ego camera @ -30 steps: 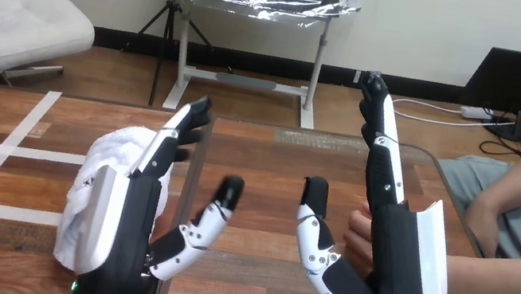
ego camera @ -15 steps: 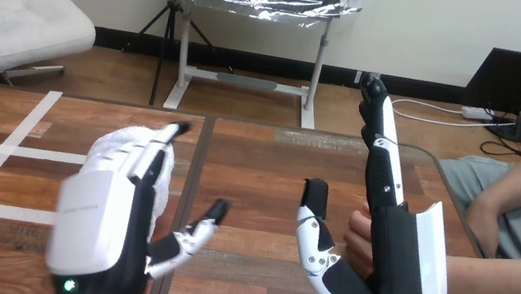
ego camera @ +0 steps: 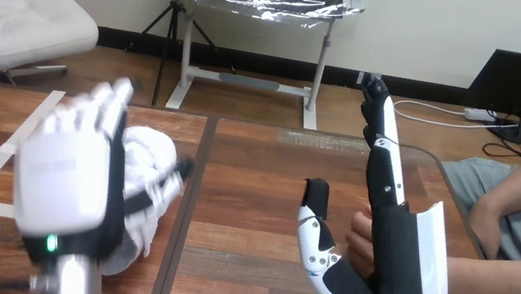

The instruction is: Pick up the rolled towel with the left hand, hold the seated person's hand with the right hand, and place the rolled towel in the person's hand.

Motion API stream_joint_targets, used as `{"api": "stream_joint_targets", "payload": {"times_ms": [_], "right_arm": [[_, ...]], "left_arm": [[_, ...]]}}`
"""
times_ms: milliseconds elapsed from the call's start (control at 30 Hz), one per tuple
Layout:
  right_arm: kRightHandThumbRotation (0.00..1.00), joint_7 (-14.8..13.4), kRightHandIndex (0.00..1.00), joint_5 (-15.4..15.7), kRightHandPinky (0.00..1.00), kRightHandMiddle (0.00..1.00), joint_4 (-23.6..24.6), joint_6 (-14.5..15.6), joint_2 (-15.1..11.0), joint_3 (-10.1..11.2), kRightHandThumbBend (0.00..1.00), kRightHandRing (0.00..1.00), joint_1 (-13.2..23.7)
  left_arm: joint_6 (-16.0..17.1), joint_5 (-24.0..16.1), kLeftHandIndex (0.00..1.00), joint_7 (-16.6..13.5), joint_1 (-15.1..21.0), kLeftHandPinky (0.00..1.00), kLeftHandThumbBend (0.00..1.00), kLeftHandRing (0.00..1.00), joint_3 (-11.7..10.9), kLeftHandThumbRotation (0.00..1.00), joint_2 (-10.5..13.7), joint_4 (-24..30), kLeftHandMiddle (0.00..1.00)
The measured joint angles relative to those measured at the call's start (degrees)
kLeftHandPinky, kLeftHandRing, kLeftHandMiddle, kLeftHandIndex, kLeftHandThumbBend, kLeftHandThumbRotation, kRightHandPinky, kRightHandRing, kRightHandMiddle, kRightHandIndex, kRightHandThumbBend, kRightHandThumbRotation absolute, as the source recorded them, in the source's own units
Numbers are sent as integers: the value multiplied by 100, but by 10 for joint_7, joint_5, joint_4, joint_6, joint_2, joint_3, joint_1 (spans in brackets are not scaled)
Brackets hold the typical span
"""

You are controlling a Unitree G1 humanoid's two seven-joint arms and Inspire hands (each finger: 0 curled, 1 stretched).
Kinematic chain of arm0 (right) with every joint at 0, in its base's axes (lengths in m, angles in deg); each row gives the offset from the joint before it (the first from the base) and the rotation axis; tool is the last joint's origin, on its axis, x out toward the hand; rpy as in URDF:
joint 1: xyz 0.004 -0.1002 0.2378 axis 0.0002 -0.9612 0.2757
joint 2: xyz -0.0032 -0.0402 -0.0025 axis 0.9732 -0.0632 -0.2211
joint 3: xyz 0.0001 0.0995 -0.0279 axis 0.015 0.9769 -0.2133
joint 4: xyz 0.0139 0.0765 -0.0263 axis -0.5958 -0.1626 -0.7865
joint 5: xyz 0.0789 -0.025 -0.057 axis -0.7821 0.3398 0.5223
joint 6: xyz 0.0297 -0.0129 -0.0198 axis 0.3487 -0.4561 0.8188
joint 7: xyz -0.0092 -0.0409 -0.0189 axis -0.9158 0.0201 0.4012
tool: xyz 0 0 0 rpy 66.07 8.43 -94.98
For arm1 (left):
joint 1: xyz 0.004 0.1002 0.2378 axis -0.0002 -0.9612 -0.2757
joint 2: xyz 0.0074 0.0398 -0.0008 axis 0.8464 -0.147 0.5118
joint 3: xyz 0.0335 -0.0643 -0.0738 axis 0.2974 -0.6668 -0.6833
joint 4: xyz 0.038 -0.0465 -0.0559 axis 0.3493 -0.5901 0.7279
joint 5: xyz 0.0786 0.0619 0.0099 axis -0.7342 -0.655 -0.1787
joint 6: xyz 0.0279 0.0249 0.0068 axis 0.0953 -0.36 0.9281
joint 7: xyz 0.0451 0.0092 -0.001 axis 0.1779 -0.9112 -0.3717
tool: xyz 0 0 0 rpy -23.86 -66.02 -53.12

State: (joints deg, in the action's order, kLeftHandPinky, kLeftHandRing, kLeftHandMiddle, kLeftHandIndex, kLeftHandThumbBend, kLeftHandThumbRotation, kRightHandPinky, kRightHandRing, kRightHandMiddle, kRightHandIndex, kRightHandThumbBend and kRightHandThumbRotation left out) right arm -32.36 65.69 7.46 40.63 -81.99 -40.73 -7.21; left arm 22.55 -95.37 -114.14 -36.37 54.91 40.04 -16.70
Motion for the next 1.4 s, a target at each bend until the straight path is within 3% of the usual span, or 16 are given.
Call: {"api": "stream_joint_targets", "payload": {"times_ms": [267,767,1200,1400], "right_arm": [[0,0,100,4,100,100,0,3,0,0,0,100,0],[0,0,100,6,100,100,0,8,0,2,0,100,0],[0,1,100,8,100,100,0,18,0,3,0,100,1],[0,3,100,10,100,100,0,24,0,3,0,100,1]], "left_arm": [[-48,-1,87,15,53,80,75,83,7,65,5,0,85],[-97,15,90,23,132,82,77,84,26,67,16,-36,86],[-119,73,92,27,174,82,78,84,30,70,22,-105,88],[-136,97,94,47,191,83,79,86,32,75,24,-135,90]]}}
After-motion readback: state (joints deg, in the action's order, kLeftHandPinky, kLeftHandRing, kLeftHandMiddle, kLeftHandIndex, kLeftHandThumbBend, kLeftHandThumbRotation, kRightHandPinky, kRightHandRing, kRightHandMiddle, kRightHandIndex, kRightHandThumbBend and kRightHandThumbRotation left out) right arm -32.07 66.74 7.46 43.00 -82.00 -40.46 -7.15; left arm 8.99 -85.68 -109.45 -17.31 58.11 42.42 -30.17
